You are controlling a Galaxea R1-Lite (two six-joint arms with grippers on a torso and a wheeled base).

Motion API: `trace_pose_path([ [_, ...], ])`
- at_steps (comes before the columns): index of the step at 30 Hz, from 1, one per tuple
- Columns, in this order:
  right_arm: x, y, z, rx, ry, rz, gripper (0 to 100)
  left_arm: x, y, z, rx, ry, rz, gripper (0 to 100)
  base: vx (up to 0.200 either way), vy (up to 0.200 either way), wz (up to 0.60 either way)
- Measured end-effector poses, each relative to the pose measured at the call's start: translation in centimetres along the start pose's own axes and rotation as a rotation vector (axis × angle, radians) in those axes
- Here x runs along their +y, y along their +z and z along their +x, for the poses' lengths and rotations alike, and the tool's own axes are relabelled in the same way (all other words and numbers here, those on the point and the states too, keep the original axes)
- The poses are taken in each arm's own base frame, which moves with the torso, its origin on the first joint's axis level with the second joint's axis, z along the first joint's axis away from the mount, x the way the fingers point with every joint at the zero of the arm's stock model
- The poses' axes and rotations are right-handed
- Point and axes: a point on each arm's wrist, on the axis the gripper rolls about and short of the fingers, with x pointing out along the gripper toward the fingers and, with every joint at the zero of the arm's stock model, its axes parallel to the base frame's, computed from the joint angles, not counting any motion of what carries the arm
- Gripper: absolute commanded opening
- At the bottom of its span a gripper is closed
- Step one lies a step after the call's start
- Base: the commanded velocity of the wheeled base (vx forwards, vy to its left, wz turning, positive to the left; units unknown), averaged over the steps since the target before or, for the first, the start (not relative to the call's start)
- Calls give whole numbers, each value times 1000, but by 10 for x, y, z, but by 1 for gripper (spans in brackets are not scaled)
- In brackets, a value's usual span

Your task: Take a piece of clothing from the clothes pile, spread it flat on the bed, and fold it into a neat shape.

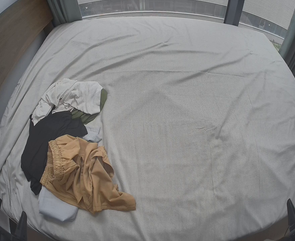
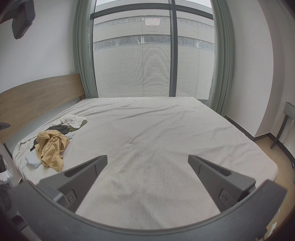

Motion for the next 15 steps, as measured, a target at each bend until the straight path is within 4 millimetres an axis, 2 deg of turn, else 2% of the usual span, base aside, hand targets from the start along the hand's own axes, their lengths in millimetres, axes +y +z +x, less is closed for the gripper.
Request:
trace_pose_path([
  [15,0,3,0,-25,5,-3,100,0,0,0,-2,-1,-1,100,0,0,0],
])
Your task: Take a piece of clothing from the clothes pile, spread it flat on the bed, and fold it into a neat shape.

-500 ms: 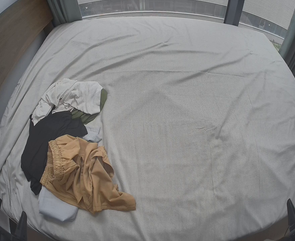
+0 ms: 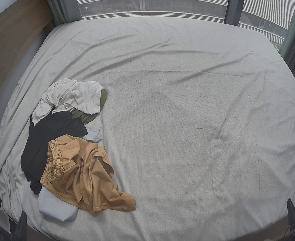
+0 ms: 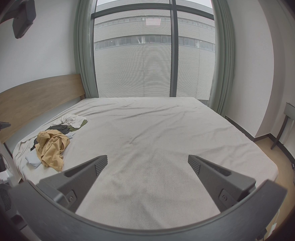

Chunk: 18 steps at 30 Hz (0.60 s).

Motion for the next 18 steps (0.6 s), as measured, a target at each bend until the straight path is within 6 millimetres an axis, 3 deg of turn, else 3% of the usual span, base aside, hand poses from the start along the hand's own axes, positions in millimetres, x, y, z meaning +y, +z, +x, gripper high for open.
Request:
trace_pose_path([
  [6,0,24,-1,-151,2,-8,100,0,0,0,0,1,0,100,0,0,0],
  [12,0,38,5,-99,68,14,100,0,0,0,0,0,-1,100,0,0,0],
  [18,0,66,17,-52,161,192,100,0,0,0,0,0,-2,100,0,0,0],
])
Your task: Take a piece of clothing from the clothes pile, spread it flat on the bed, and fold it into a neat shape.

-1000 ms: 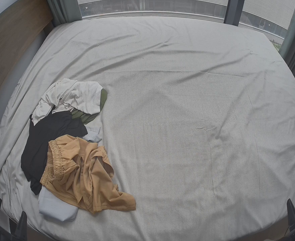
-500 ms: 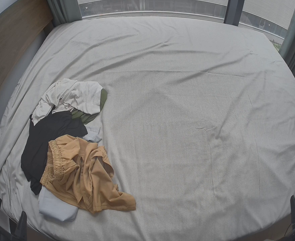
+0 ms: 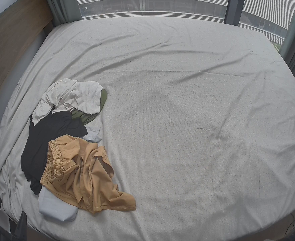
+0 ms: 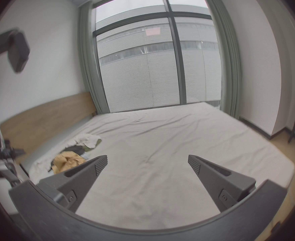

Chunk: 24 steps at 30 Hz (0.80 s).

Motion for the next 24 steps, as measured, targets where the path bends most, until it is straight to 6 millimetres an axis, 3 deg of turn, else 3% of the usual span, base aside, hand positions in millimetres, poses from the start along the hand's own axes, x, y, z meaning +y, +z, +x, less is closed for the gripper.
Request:
trace_pose_path([
  [12,9,45,42,123,135,107,100,0,0,0,0,0,0,100,0,0,0],
  [24,25,58,98,242,309,137,100,0,0,0,0,0,0,100,0,0,0],
])
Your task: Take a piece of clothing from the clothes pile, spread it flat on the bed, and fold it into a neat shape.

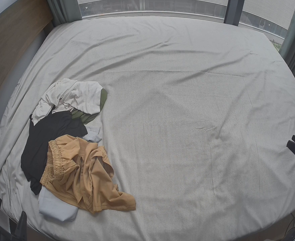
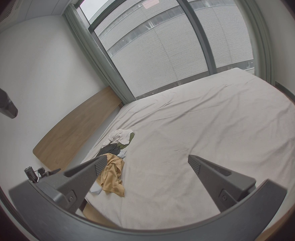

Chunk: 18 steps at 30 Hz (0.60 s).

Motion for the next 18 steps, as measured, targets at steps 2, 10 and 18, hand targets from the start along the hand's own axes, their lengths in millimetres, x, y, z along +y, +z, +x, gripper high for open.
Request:
trace_pose_path([
  [2,0,1,10,10,15,3,100,0,0,0,0,0,0,100,0,0,0],
  [10,3,-7,49,118,88,12,100,0,0,0,0,0,0,100,0,0,0],
  [18,6,-21,90,198,130,8,100,0,0,0,0,0,-1,100,0,0,0],
])
